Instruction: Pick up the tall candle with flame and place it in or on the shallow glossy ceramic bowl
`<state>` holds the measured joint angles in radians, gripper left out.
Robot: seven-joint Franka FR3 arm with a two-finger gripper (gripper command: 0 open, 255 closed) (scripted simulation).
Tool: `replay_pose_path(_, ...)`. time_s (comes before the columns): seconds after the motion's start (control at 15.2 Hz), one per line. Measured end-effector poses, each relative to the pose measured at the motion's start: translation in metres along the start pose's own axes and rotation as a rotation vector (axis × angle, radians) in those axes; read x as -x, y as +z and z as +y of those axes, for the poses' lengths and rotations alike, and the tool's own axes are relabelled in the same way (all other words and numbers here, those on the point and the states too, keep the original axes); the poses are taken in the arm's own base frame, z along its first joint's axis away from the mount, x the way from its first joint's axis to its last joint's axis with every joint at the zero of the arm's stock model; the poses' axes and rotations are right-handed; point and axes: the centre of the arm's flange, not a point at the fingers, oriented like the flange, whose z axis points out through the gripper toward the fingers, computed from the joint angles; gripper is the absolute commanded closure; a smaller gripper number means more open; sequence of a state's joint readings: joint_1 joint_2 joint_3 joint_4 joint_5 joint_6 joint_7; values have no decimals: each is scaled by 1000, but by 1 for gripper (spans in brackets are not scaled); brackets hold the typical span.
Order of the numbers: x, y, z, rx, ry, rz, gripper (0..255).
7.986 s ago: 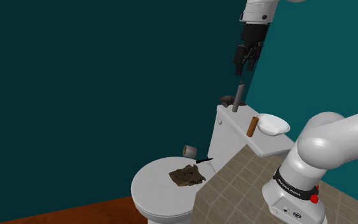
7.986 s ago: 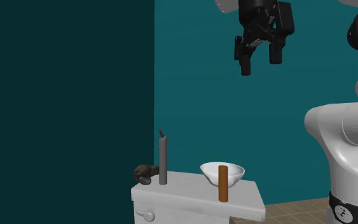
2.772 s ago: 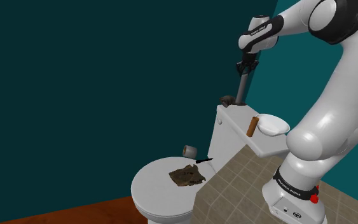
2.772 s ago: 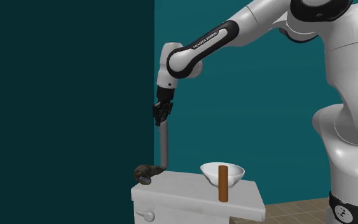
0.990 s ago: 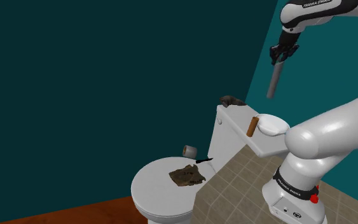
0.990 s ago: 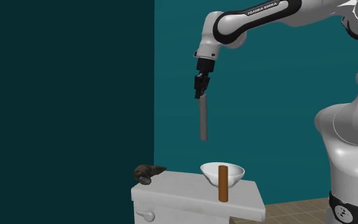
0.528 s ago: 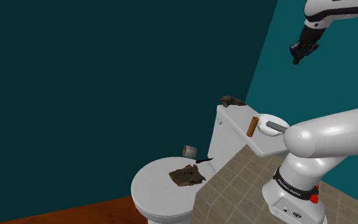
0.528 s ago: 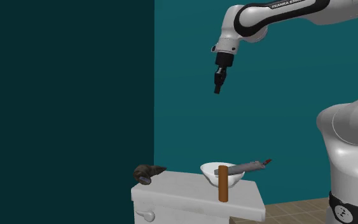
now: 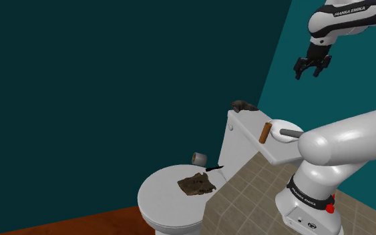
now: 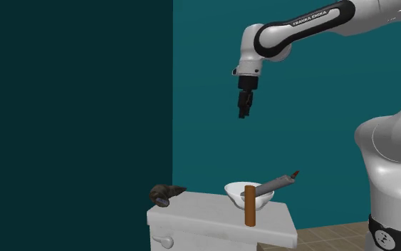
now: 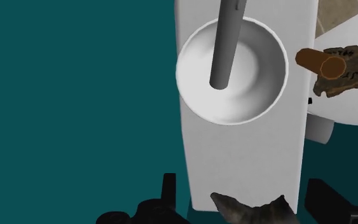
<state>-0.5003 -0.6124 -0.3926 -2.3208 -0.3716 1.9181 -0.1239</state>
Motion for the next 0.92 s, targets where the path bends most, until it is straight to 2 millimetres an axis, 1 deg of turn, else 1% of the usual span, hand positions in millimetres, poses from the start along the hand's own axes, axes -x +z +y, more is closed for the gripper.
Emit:
replay_pose_path(0.2, 0, 42, -4, -5, -7, -74, 0)
replay_pose_path(0.33, 3, 64, -7, -8, -11, -124, 0)
replay_pose_path(0.46, 1, 89, -9, -12, -16, -173, 0)
replay_pose_path(0.59, 9, 114, -9, -15, -21, -223, 0)
replay_pose_path(0.73, 12, 139, -16, -18, -26, -273, 0)
replay_pose_path(0.92, 23, 179, -20, -24, -33, -347, 0)
